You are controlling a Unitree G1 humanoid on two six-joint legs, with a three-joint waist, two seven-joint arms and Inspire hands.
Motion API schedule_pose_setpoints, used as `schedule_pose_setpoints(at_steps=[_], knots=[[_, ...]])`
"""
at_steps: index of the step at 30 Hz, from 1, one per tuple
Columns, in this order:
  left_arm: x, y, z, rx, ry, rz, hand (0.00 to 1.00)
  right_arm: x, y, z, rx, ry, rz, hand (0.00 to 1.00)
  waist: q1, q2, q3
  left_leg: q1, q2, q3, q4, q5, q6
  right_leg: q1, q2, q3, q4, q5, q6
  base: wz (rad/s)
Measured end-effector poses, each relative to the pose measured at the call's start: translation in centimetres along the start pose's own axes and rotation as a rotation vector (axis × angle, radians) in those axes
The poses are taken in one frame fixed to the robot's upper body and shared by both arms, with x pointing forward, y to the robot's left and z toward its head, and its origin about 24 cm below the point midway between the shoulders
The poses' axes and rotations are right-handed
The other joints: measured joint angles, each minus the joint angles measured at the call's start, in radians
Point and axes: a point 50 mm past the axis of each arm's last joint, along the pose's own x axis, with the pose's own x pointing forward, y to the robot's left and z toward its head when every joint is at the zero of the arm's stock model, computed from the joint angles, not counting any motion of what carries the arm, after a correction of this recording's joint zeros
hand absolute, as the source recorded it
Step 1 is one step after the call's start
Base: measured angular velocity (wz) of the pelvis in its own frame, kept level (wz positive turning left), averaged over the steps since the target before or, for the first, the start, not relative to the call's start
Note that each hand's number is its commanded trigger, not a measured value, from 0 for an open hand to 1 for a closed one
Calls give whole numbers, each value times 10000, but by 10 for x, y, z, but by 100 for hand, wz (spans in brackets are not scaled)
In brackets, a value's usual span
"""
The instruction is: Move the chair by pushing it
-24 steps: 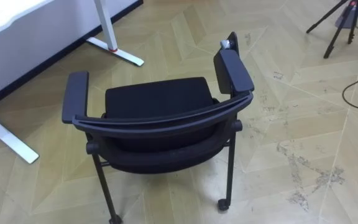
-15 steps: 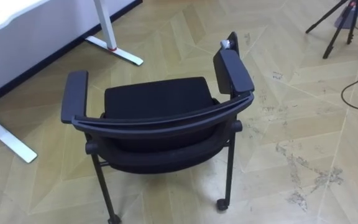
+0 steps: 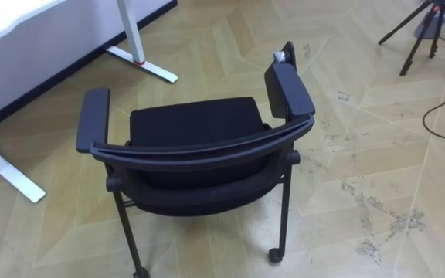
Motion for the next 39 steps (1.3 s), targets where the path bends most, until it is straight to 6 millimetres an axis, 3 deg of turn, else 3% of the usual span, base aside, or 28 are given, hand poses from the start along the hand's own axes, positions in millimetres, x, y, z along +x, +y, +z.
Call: schedule_pose_setpoints(at_steps=[18,26,31,35,39], knots=[[-2,13,-10,261,440,1331,0,-2,-8,-12,723,570,-224,0,51,117,17,-5,15,-3,-38,-18,-24,68,20,-49,-57,0,-1,0],[-3,22,-5,1663,-309,1586,0,-2,-8,-10,735,491,-91,0,41,112,-4,-24,-15,-273,40,-18,-25,161,19,-254,-65,0,0,7],[-7,32,-9,2852,-799,2366,0,0,-2,4,612,1,63,0,235,114,-28,-175,-26,-401,96,-18,-27,108,3,-451,-67,0,0,9],[-14,45,-15,3928,-1265,2883,0,1,-2,28,-22,-893,-76,0,412,143,-55,-223,-55,-527,155,-17,-26,134,-22,-592,-77,-7,11,10],[-17,52,-8,4422,-1957,3386,0,0,-6,41,-109,-1419,-172,0,596,139,-68,-358,-126,-782,230,-13,-19,135,-66,-780,-100,-17,26,16]])
